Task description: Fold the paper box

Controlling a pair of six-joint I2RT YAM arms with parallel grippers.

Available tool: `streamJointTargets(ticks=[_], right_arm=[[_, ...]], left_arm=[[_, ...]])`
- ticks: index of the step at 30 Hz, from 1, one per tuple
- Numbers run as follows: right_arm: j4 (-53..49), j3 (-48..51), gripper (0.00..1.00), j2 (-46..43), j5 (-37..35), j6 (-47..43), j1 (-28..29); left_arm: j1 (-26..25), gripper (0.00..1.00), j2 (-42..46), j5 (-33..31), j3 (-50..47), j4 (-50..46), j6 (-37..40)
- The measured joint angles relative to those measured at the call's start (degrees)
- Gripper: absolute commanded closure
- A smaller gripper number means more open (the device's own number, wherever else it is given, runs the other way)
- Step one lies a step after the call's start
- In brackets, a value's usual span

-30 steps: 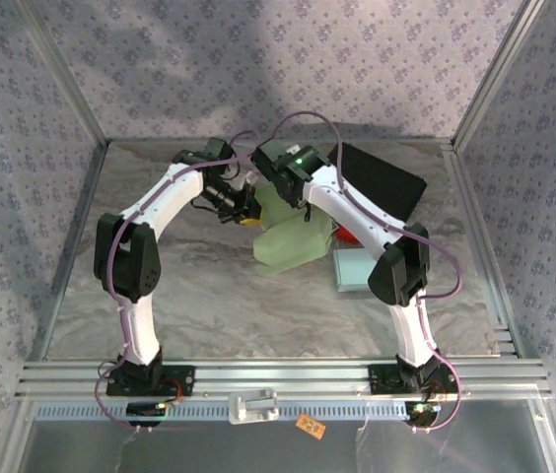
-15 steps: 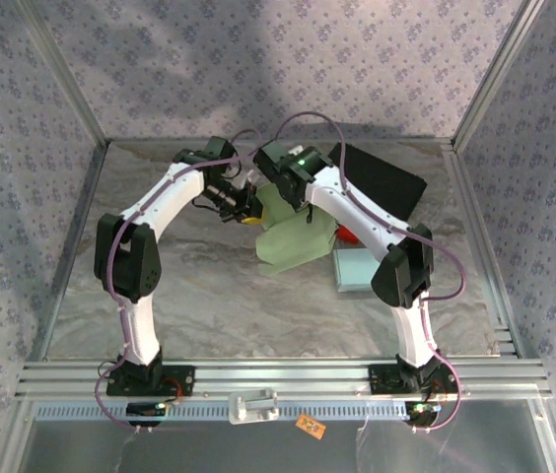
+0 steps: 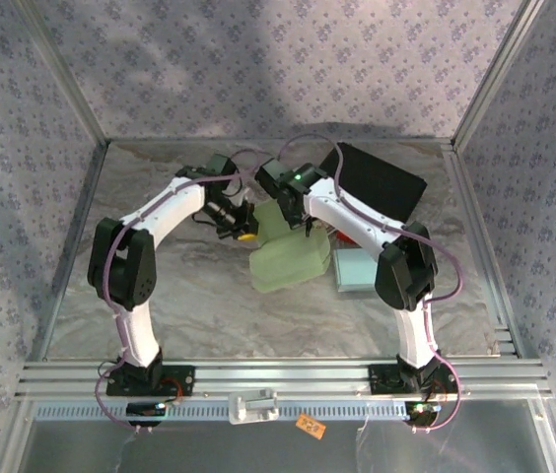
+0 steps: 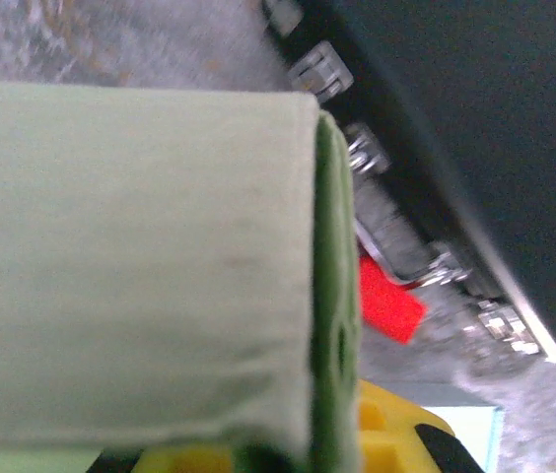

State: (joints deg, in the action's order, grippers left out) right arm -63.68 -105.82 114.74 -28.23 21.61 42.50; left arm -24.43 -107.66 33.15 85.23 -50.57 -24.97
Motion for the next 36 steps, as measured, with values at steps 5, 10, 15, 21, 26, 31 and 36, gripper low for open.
streamJointTargets(ticks=[5,10,15,21,26,31,36], right_arm=[[2.2,4.0,1.00,0.2,6.2,2.0,0.2],[3.9,6.1,1.00,1.3,9.7,3.5,0.3],[4.8,7.9,1.00,1.6,11.7,5.0,0.3],[5.7,8.4,1.00,1.6,12.7,6.4,0.0],[5.7,8.6,1.00,1.6,13.1,6.9,0.0],[5.7,8.6,1.00,1.6,13.1,7.4,0.0],[5.7,8.6,1.00,1.6,13.1,7.6,0.0]], left_arm=[[-0.1,0.94,0.3,-0.3,-7.4,4.2,-0.2],[-0.1,0.91,2.1,-2.3,-13.2,8.7,-1.3],[0.0,0.84,4.5,-4.3,-18.9,16.3,-4.0],[0.0,0.82,6.0,-5.4,-22.2,23.1,-6.3],[0.0,0.81,6.0,-6.1,-22.8,26.4,-7.2],[-0.5,0.84,6.0,-7.5,-22.8,27.6,-7.3],[-1.7,0.94,6.0,-10.1,-22.8,27.6,-7.2]])
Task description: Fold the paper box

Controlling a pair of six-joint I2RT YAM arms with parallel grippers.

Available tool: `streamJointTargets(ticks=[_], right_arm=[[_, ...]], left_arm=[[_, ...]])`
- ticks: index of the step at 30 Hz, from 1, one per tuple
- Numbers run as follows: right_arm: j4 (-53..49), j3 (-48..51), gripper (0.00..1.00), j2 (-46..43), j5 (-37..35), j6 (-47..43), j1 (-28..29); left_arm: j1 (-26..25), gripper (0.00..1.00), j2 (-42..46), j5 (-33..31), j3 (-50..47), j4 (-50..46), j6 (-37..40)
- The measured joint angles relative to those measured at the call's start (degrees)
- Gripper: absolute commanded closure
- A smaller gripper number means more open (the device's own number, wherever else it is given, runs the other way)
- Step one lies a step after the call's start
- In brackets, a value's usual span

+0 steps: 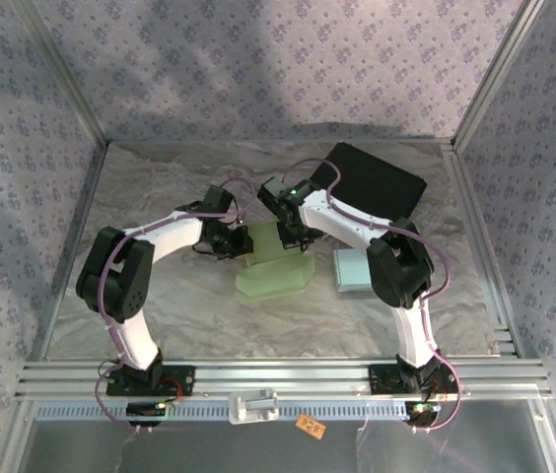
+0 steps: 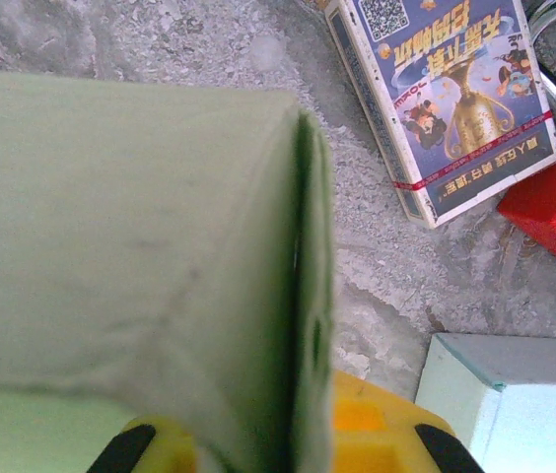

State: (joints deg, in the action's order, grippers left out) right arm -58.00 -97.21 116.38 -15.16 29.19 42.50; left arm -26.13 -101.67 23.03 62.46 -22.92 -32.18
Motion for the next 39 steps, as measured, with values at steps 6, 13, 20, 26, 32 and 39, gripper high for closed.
streamJointTargets(ticks=[6,13,20,26,32,39], right_arm=[[-0.3,0.0,1.00,0.0,0.0,0.5,0.0],[-0.2,0.3,1.00,0.0,0.7,1.5,0.1],[1.4,0.9,1.00,0.0,2.2,1.7,0.0],[1.4,2.1,1.00,0.0,2.1,2.0,0.0],[1.1,2.6,1.00,0.0,2.2,2.1,0.0],[1.0,2.6,1.00,0.0,3.0,2.1,-0.3]], left_arm=[[-3.6,1.00,0.2,-7.6,0.2,-0.5,-2.0],[-8.8,1.00,0.7,-19.0,2.2,-4.9,-8.2],[-8.9,0.90,0.8,-21.2,2.5,-5.8,-10.1],[-9.4,0.71,2.4,-23.3,2.5,-6.4,-9.3],[-9.9,0.69,8.4,-23.0,2.4,-5.4,-5.6],[-7.2,0.71,7.1,-21.0,2.2,-5.1,-3.4]])
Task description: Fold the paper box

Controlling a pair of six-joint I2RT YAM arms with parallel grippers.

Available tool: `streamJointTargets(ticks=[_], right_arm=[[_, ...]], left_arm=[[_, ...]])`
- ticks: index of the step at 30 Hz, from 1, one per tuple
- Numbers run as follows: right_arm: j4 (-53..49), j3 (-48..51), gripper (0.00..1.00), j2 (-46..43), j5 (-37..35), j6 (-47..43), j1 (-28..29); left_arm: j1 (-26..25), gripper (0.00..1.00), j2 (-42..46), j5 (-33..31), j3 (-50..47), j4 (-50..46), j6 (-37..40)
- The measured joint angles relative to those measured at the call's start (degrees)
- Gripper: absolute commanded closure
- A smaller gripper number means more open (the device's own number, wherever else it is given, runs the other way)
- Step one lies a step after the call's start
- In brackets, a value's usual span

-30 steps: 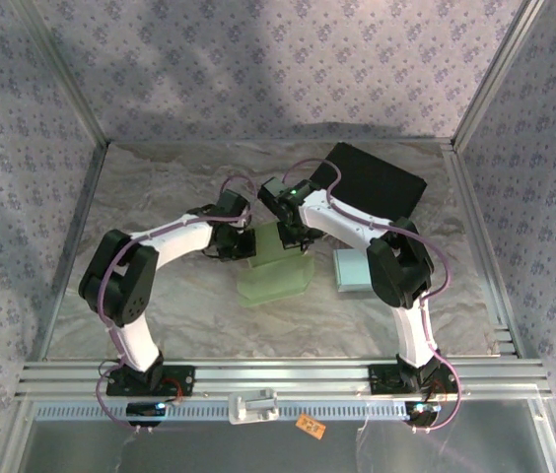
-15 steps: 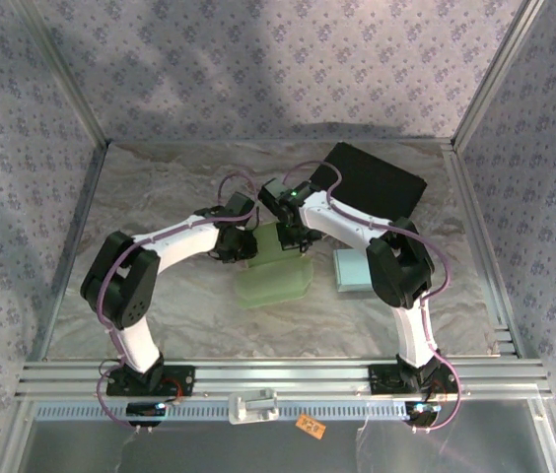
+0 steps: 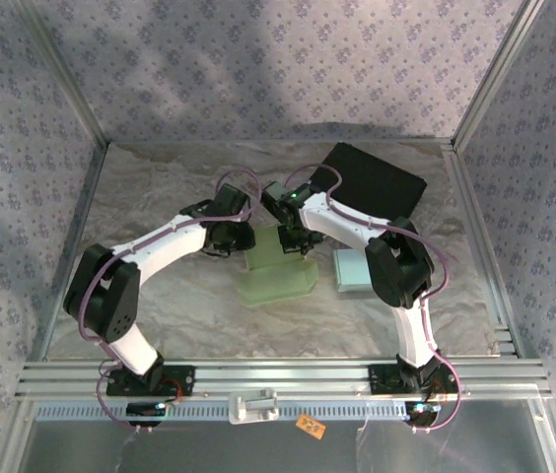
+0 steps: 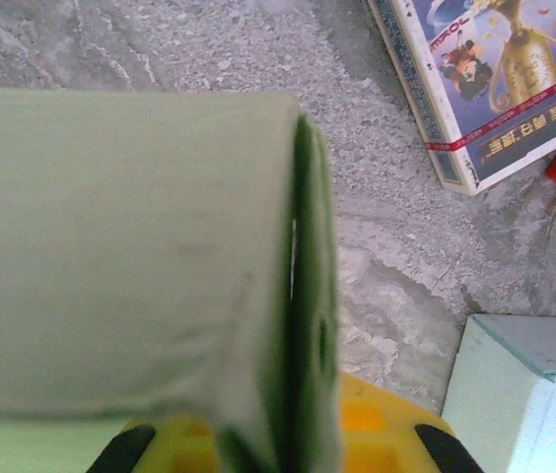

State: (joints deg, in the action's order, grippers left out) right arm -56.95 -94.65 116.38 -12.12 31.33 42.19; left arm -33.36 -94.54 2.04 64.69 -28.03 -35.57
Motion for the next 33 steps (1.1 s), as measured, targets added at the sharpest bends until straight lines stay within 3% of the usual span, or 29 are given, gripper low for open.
streamJointTargets(ticks=[21,27,33], right_arm=[[0.5,1.0,1.00,0.0,2.0,0.7,-0.5],[1.2,1.0,1.00,0.0,3.0,0.8,-0.6],[1.5,1.0,1.00,0.0,4.0,1.5,-0.8]], left_arm=[[-0.1,0.75,-6.0,-1.7,1.7,0.0,0.8],[-0.1,0.99,-6.1,-2.8,2.1,1.2,1.2],[-0.9,1.00,-6.1,-5.3,2.6,0.3,1.0]])
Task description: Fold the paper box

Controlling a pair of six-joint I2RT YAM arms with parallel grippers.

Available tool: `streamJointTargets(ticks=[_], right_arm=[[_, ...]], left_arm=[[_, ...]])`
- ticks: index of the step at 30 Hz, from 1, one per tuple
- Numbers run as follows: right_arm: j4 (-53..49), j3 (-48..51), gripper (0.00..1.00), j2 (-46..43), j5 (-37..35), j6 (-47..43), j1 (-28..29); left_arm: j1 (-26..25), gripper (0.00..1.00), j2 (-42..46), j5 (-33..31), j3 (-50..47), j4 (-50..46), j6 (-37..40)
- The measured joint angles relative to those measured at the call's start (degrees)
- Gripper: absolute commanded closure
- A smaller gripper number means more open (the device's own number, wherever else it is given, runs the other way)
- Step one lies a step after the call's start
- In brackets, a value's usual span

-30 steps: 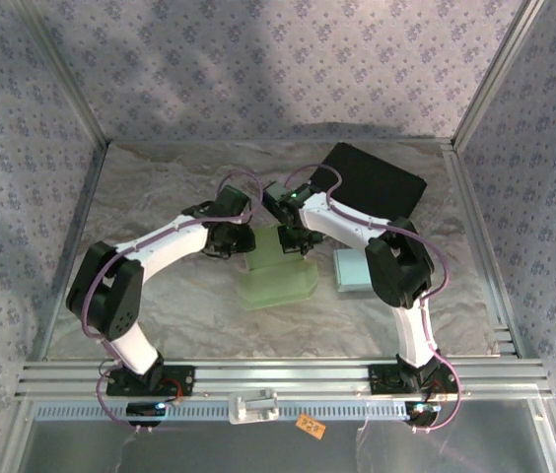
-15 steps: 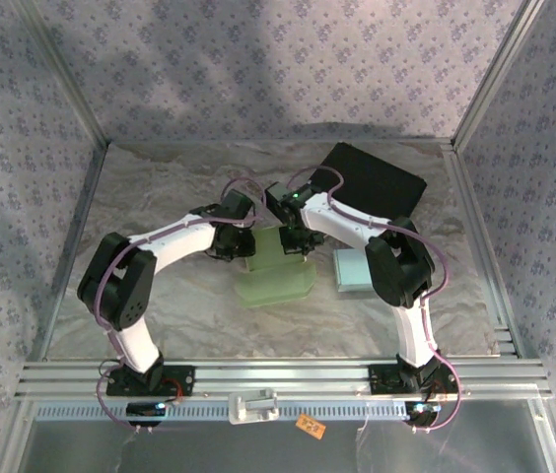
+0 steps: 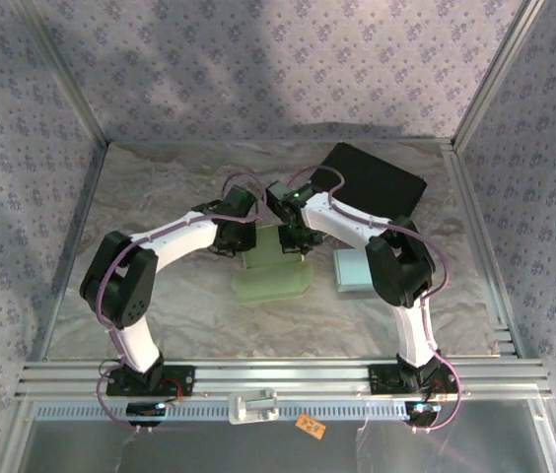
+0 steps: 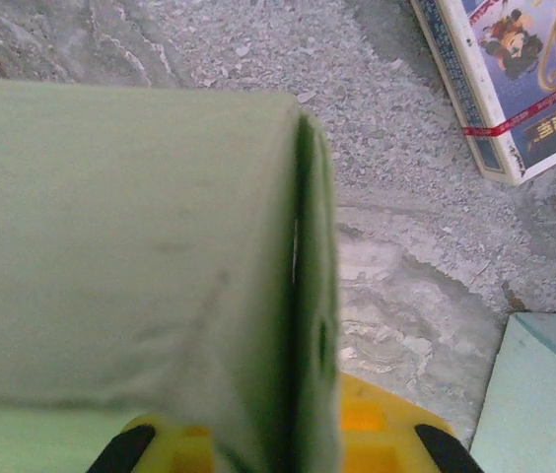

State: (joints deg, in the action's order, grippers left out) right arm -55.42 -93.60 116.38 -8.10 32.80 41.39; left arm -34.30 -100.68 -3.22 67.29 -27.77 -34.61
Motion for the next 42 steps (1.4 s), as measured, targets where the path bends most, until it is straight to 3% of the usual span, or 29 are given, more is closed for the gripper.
streamJointTargets(ticks=[3,6,7,13,17,25,31,36,42], right_arm=[[0.0,0.0,1.00,0.0,0.5,0.5,0.0],[-0.2,0.0,1.00,0.0,1.3,1.0,-0.1],[-0.4,0.0,1.00,0.0,1.6,1.3,-0.1],[-1.0,0.3,1.00,0.0,5.7,6.0,-1.4],[0.2,2.2,1.00,0.0,11.3,10.9,-3.2],[5.2,3.1,1.00,0.0,23.5,29.7,-4.8],[9.2,3.7,1.00,0.0,29.0,44.3,-4.0],[11.2,3.8,1.00,0.7,30.8,51.9,-2.7],[14.3,5.6,1.00,2.2,32.8,57.5,-0.8]], left_arm=[[-0.9,0.99,0.0,-2.0,0.3,-1.0,-0.9],[-1.5,0.67,0.0,-3.5,0.7,-2.1,-1.6],[-1.7,0.63,0.0,-4.0,0.9,-2.8,-1.7],[-2.2,0.61,5.0,-5.0,1.1,-6.3,-2.1],[-1.9,0.60,17.7,-5.5,-0.1,-7.4,-4.2],[7.2,0.65,38.1,-4.7,-2.1,-13.5,-9.7],[14.4,0.67,46.1,6.2,-18.0,-13.2,-15.0],[18.3,0.66,44.1,20.1,-32.9,1.2,-22.4],[18.6,0.66,38.6,28.0,-36.3,17.2,-27.6]])
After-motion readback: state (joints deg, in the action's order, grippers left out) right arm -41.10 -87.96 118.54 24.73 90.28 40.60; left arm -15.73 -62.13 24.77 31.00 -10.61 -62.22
